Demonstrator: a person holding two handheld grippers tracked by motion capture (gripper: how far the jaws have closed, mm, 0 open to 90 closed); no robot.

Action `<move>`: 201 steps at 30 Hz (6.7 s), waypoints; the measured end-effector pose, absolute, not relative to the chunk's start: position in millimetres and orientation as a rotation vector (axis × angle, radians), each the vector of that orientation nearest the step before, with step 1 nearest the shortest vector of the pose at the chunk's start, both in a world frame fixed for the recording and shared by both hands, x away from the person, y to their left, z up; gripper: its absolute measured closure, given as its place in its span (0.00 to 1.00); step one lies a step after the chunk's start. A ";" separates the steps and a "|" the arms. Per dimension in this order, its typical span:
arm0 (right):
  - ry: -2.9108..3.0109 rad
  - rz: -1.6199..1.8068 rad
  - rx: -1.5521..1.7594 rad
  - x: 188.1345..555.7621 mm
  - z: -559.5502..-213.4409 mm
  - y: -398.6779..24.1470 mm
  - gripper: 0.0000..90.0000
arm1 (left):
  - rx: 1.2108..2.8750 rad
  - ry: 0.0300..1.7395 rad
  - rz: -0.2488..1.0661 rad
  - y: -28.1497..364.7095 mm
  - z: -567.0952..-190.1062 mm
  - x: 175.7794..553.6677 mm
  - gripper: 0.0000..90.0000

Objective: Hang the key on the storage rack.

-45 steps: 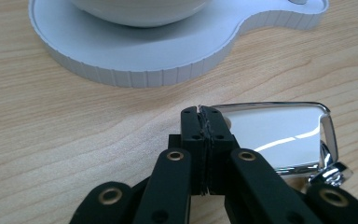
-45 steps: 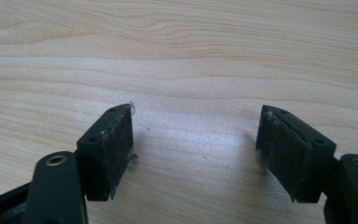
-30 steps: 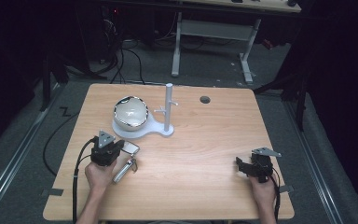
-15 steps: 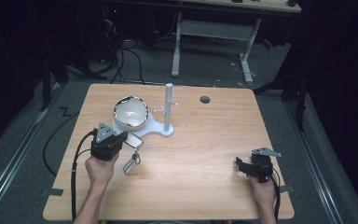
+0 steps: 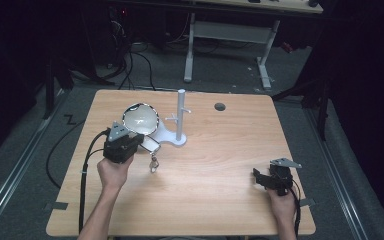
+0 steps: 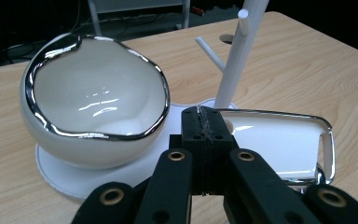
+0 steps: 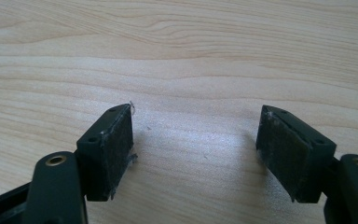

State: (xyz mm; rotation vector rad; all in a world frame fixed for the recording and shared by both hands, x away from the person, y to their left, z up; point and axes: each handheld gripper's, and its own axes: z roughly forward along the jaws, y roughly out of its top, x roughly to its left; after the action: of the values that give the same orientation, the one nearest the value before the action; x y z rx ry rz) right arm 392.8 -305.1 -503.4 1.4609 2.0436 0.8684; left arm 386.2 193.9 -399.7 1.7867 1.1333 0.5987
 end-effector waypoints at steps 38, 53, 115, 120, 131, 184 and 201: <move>2.047 0.873 1.457 392.7 -503.5 -304.9 0.31 | 1.748 1.201 0.635 185.1 -350.0 451.6 1.00; 2.050 0.873 1.454 392.5 -503.5 -304.8 0.31 | 1.715 1.234 0.651 180.9 -334.4 471.7 1.00; 2.052 0.874 1.452 392.4 -503.5 -304.9 0.30 | 1.698 1.198 0.638 142.5 -333.1 457.4 1.00; 2.052 0.874 1.451 392.4 -503.5 -305.0 0.30 | 1.705 1.196 0.633 143.0 -336.9 452.7 1.00; 2.052 0.874 1.452 392.5 -503.5 -304.9 0.30 | 1.729 1.193 0.653 146.8 -349.8 436.9 1.00; 2.050 0.874 1.451 392.6 -503.6 -304.9 0.30 | 1.676 1.320 0.598 168.5 -399.0 427.1 0.99; 2.051 0.873 1.451 392.6 -503.6 -304.9 0.30 | 1.741 1.330 0.554 164.0 -412.4 434.1 0.94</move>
State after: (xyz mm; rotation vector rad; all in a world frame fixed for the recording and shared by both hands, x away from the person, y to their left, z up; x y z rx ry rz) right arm 392.6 -304.9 -503.6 1.4505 2.0506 0.8734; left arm 434.1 164.0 -412.4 1.7406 1.3303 0.5542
